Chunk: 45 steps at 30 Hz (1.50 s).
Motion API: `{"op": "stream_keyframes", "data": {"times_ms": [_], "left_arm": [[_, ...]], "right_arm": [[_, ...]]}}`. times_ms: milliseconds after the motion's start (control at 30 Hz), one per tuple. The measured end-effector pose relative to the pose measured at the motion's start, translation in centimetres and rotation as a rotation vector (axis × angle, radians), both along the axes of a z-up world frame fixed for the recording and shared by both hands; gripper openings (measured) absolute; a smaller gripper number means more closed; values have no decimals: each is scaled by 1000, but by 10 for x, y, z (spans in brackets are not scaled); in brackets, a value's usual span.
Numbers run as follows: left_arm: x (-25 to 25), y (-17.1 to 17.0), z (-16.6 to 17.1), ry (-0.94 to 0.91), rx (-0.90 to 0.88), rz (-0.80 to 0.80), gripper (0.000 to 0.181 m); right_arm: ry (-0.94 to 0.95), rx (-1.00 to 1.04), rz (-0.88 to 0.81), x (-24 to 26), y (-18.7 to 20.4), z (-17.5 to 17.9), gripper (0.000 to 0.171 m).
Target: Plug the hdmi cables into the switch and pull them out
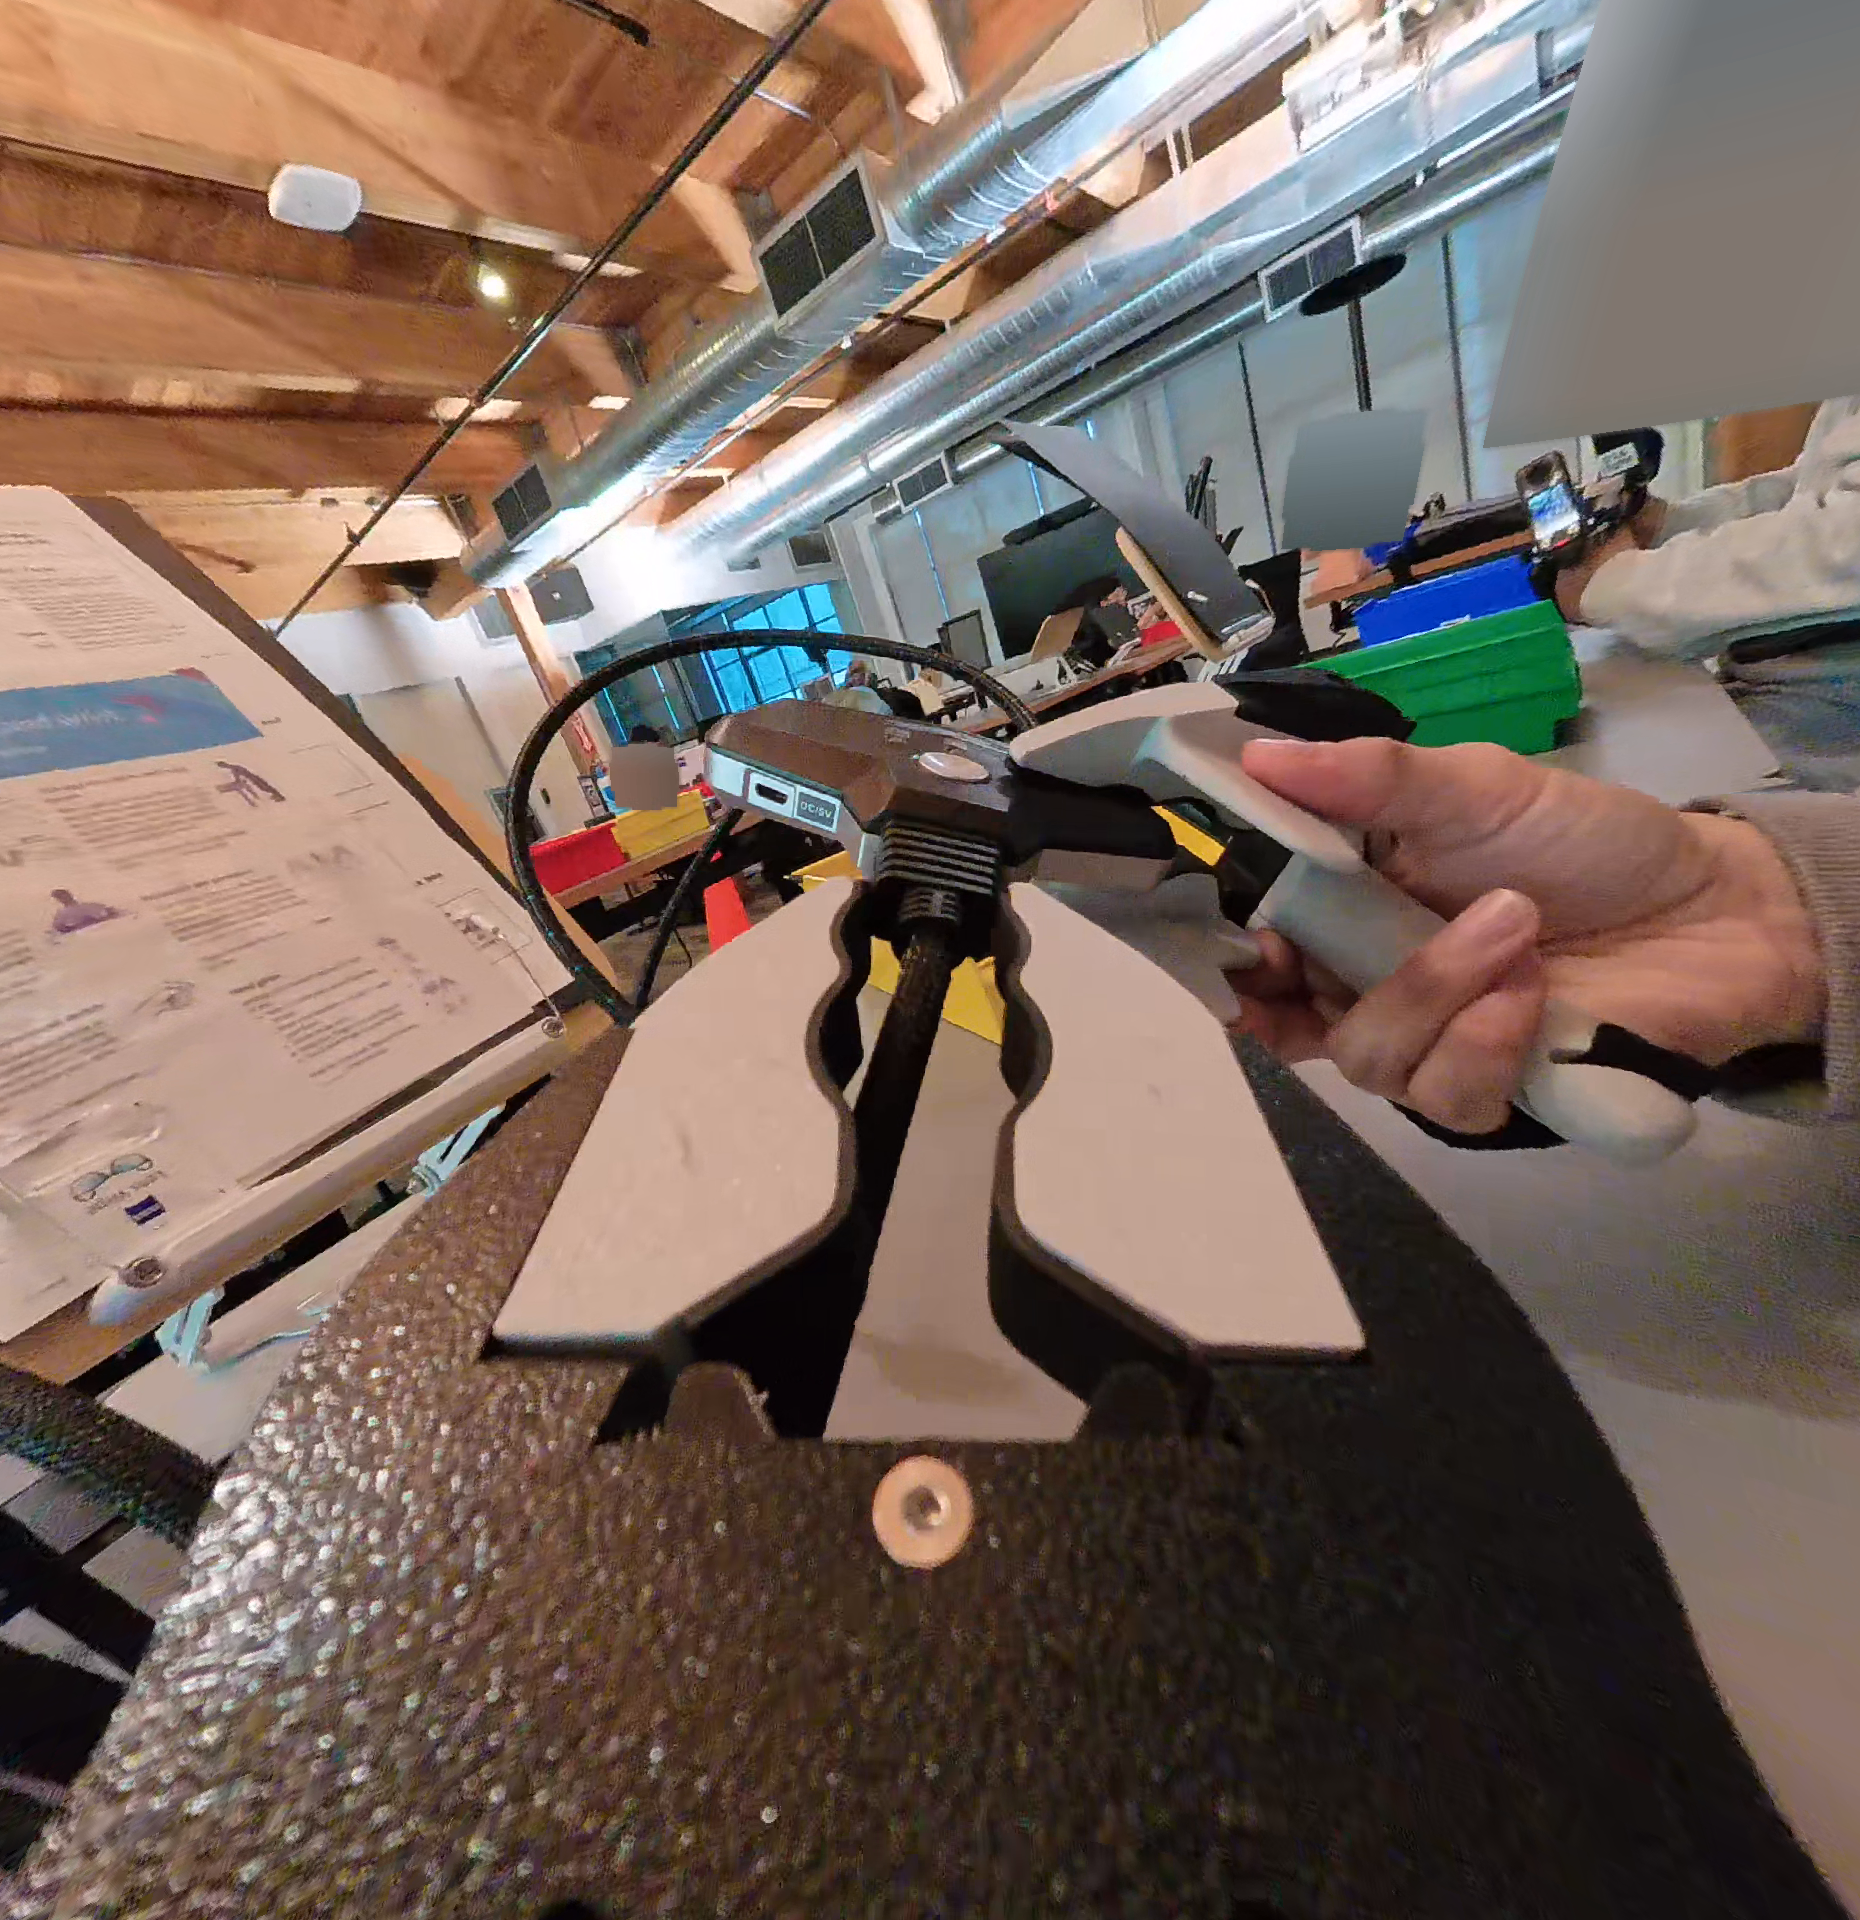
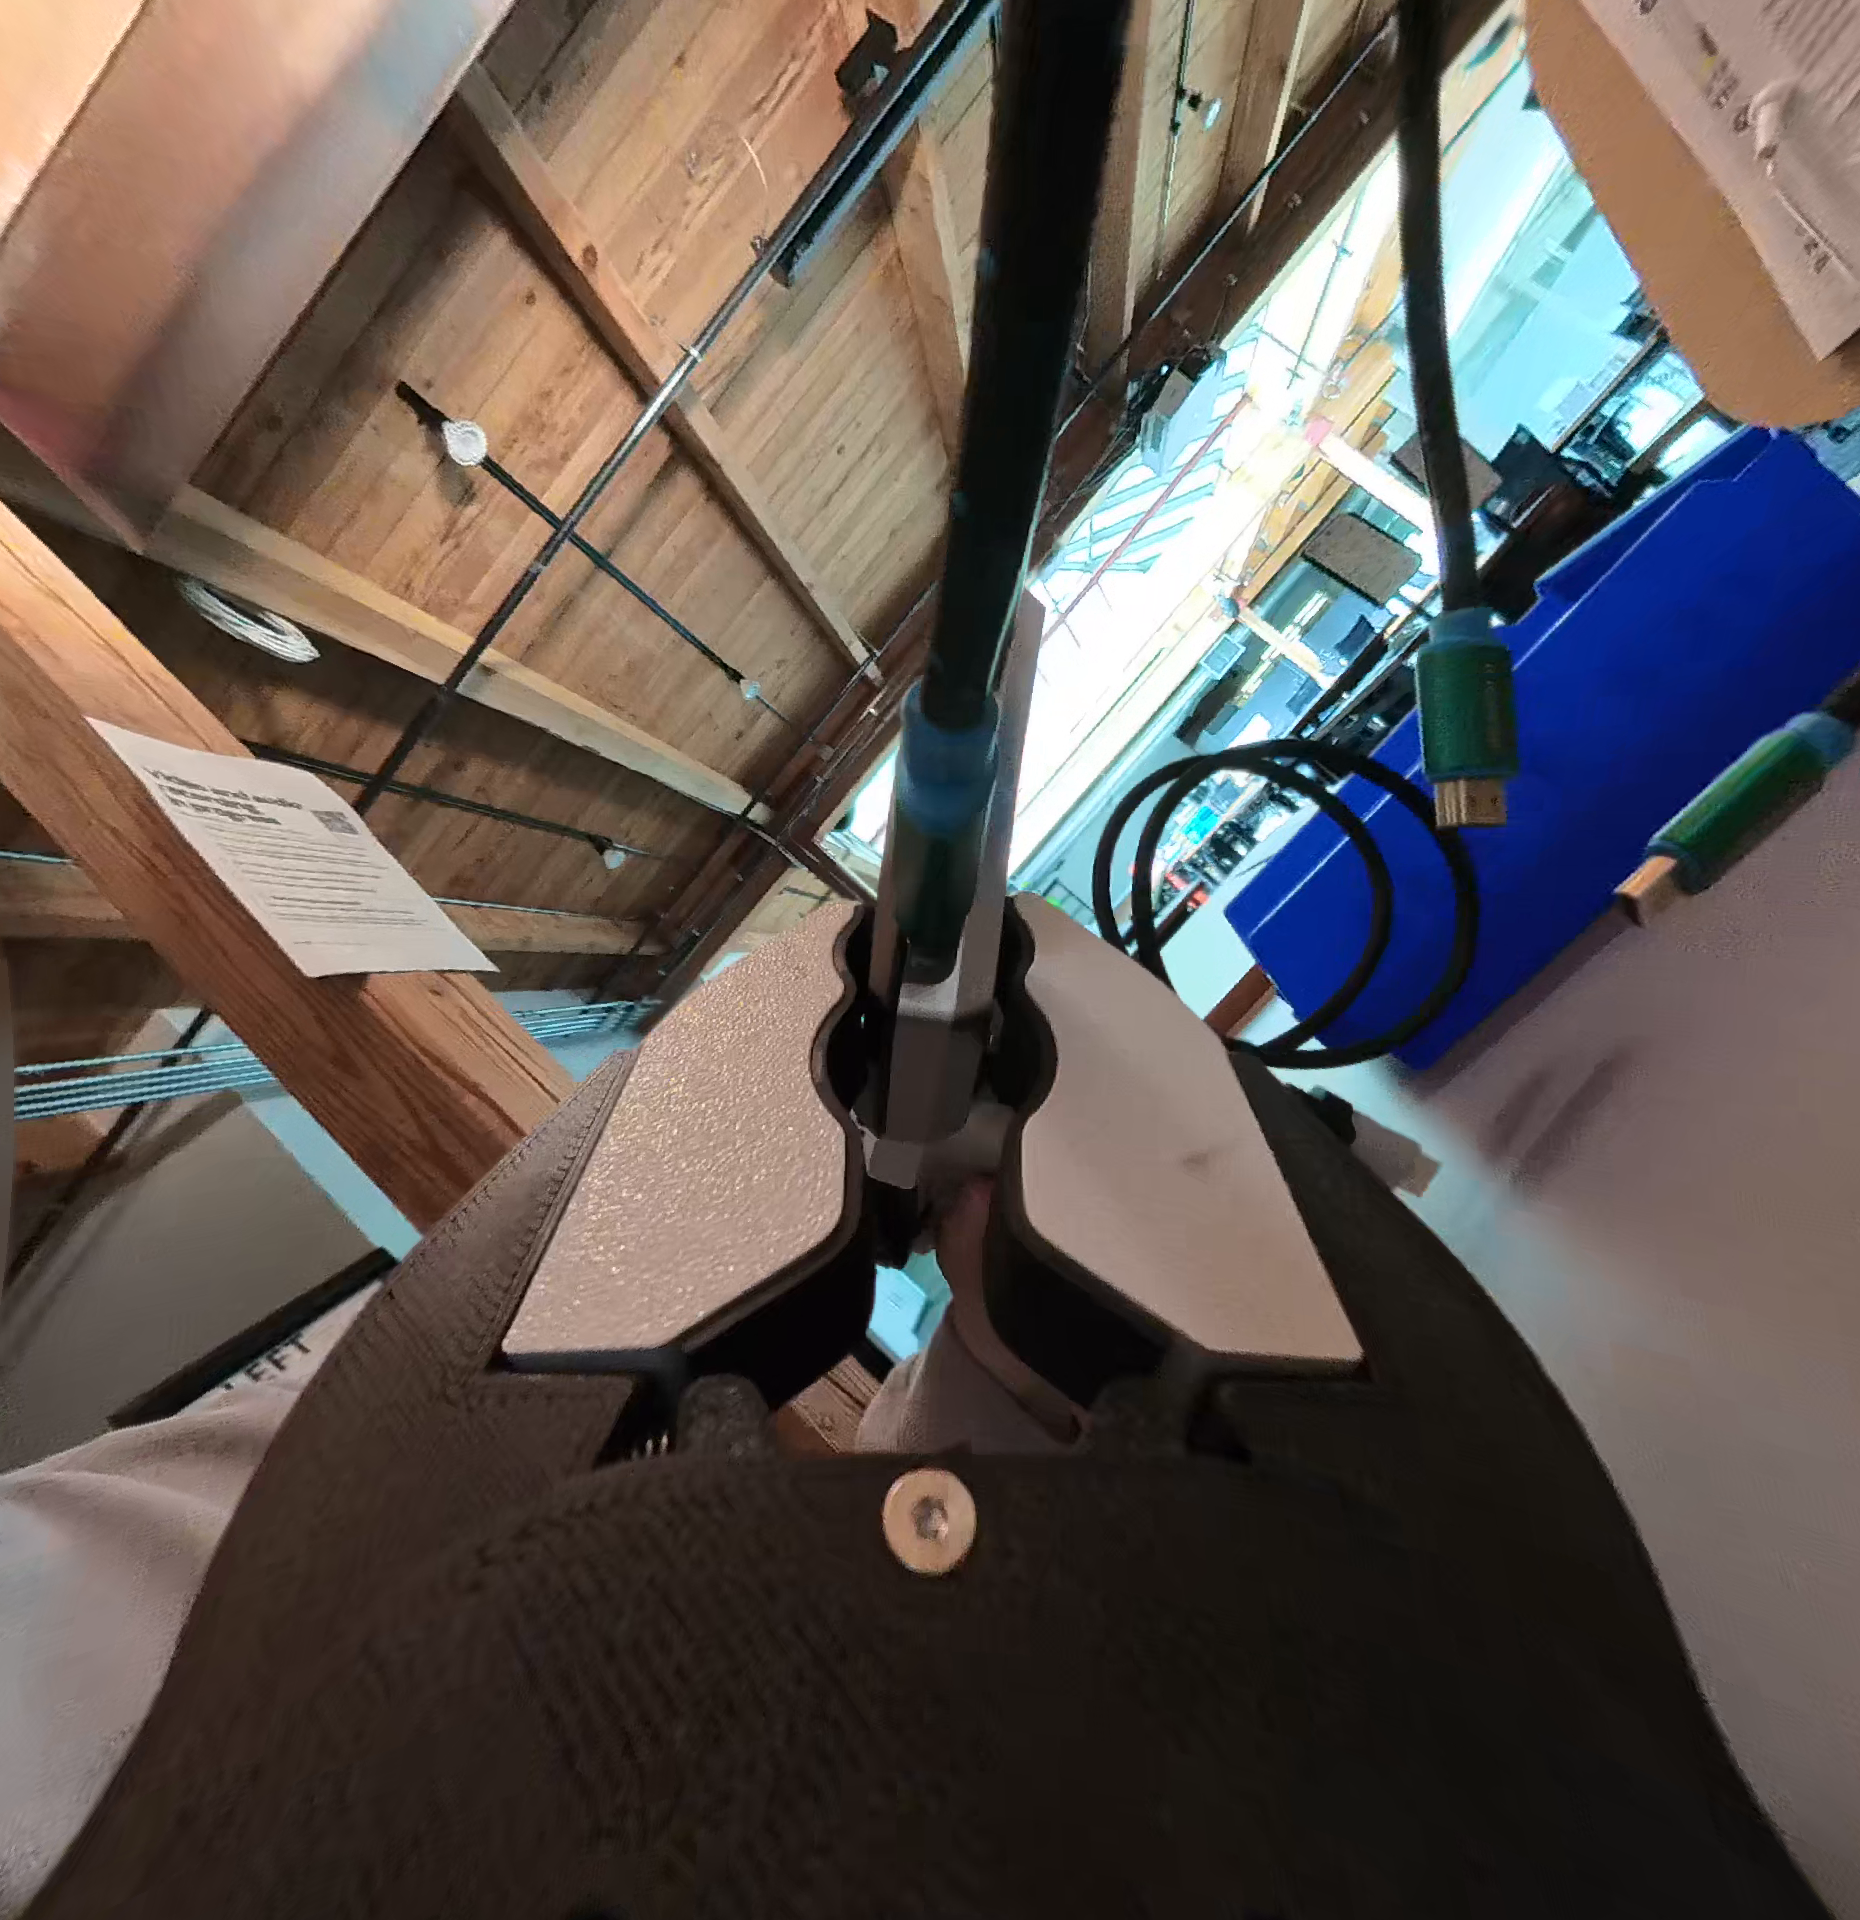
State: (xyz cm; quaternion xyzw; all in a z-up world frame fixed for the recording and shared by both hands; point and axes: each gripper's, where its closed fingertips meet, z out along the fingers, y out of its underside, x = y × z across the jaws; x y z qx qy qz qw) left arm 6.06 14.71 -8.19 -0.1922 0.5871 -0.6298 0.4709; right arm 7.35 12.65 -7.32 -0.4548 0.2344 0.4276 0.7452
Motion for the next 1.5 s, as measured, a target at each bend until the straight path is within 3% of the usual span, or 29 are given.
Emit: {"op": "stream_keyframes", "data": {"times_ms": [267, 633, 1000, 1267, 1500], "left_arm": [[-10, -1, 10, -134, -6, -41, 22], [-26, 8, 14, -167, -48, -39, 24], [-39, 25, 20, -38, -64, -96, 23], [-42, 37, 27, 32, -157, -99, 22], [-47, 52, 38, 41, -299, -147, 22]], "right_arm": [[-8, -17, -2, -10, -1, 8, 22], [33, -78, 20, -24, 8, 7, 22], [53, -119, 28, -36, 26, 11, 22], [-60, -169, -24, -39, 37, 19, 28], [-364, -217, -90, -56, 43, 30, 49]]}}
